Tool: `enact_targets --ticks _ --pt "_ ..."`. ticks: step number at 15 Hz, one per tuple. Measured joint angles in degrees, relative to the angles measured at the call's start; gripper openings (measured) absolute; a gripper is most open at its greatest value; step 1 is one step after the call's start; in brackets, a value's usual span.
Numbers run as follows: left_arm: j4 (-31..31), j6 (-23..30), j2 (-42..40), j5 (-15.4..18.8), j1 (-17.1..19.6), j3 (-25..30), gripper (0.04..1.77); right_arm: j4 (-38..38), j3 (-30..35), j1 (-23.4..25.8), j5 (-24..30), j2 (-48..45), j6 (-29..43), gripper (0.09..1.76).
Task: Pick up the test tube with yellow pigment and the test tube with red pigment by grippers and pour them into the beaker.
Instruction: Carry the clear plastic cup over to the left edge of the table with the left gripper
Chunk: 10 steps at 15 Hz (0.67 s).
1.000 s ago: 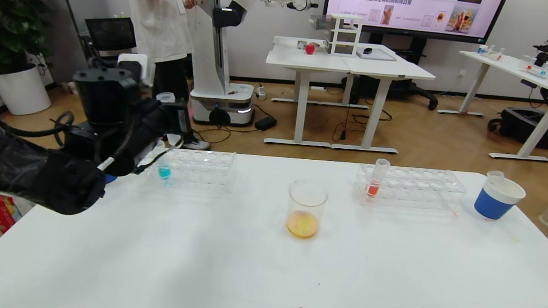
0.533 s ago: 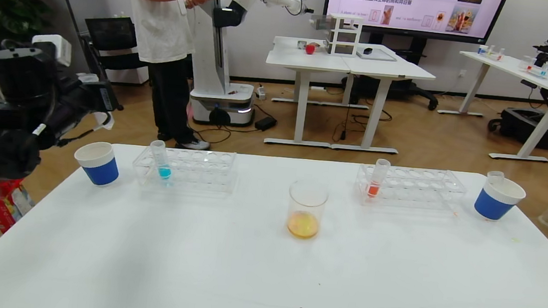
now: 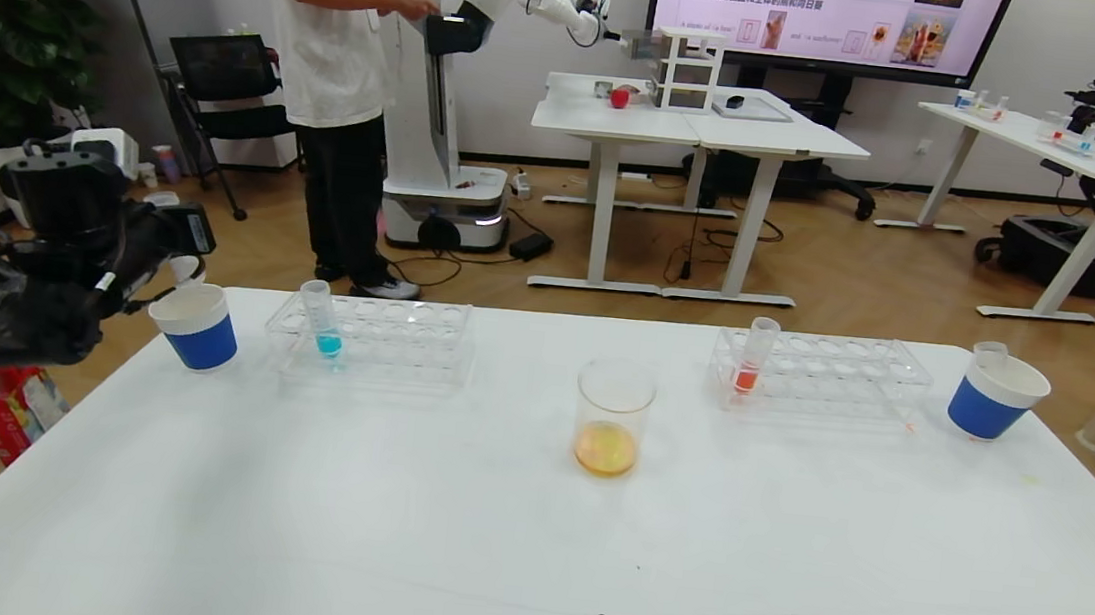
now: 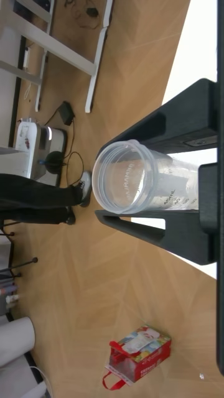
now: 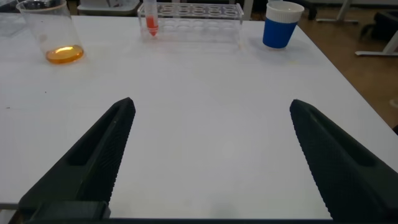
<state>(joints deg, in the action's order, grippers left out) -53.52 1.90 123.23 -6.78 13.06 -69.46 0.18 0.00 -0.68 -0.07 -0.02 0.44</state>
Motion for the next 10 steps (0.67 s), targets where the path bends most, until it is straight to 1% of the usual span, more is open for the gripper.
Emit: enact_targets --ticks 2,5,10 --pt "-1.88 -0.01 2.78 -0.11 0.34 -0.55 0.51 0.0 0.0 0.0 -0.02 -0.02 0.0 1.74" --pt "-2.93 -0.15 6.06 -0.22 0.59 -1.29 0.51 0.0 0.0 0.0 -0.02 -0.02 0.0 1.74" --pt "-3.34 -0.15 8.19 -0.27 1.13 -1.79 0.51 0.0 0.0 0.0 -0.02 0.0 0.0 1.74"
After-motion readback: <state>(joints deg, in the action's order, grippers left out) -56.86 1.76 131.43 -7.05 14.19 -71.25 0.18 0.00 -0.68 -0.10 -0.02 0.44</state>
